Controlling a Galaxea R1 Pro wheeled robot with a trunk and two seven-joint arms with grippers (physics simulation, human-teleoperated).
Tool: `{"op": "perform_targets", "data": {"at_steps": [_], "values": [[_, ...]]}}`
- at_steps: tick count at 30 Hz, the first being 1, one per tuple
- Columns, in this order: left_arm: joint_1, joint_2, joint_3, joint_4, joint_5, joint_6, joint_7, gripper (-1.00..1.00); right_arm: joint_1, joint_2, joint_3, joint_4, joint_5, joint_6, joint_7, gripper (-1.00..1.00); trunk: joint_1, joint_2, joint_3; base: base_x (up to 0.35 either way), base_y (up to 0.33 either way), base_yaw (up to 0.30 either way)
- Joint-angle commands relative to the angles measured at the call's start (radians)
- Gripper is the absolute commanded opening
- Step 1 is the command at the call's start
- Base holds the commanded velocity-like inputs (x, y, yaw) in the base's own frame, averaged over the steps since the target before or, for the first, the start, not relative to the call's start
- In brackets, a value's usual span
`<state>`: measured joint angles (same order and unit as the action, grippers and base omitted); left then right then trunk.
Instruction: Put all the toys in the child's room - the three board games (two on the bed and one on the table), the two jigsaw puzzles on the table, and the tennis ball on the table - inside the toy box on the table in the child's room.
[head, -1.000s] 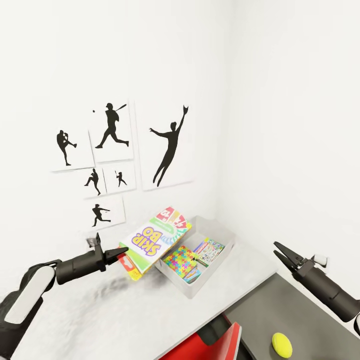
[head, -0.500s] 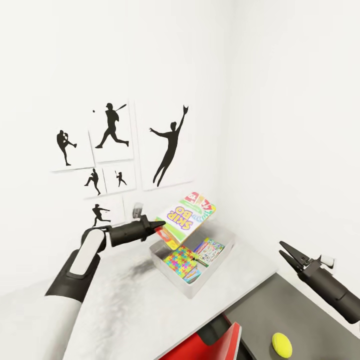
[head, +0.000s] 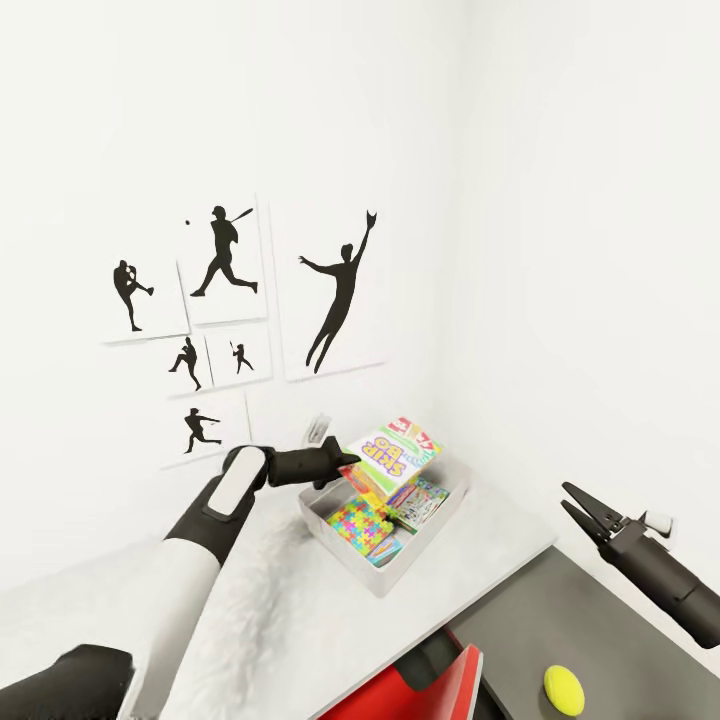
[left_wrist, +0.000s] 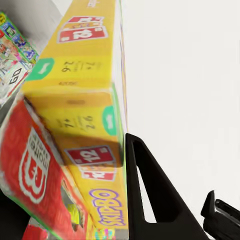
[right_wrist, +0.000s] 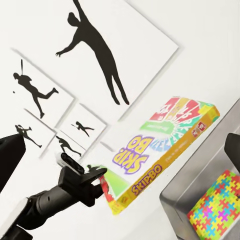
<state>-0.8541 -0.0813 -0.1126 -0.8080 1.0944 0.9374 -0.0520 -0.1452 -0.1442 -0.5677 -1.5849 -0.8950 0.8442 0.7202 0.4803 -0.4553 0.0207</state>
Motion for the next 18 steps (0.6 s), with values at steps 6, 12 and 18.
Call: {"op": "perform_targets", "data": {"at_steps": [6,12,18], "values": [[-0.009,-0.039,-0.023,0.034,-0.145,-0.096,-0.005,-1.0,-0.001,0.0,-0.014,0.0,-0.001,0.006,0.002,1.0,0.0,-0.001,0.0,0.0,0.0,0.0],[-0.01,-0.044,-0.077,0.092,-0.186,-0.154,-0.011,-1.0,-0.001,0.0,-0.023,0.0,-0.001,0.006,0.002,1.0,0.0,-0.001,0.0,0.0,0.0,0.0],[-0.01,-0.042,-0.138,0.173,-0.191,-0.219,-0.038,-1.0,-0.001,0.0,-0.024,0.0,-0.001,0.006,0.002,1.0,0.0,-0.001,0.0,0.0,0.0,0.0]]}}
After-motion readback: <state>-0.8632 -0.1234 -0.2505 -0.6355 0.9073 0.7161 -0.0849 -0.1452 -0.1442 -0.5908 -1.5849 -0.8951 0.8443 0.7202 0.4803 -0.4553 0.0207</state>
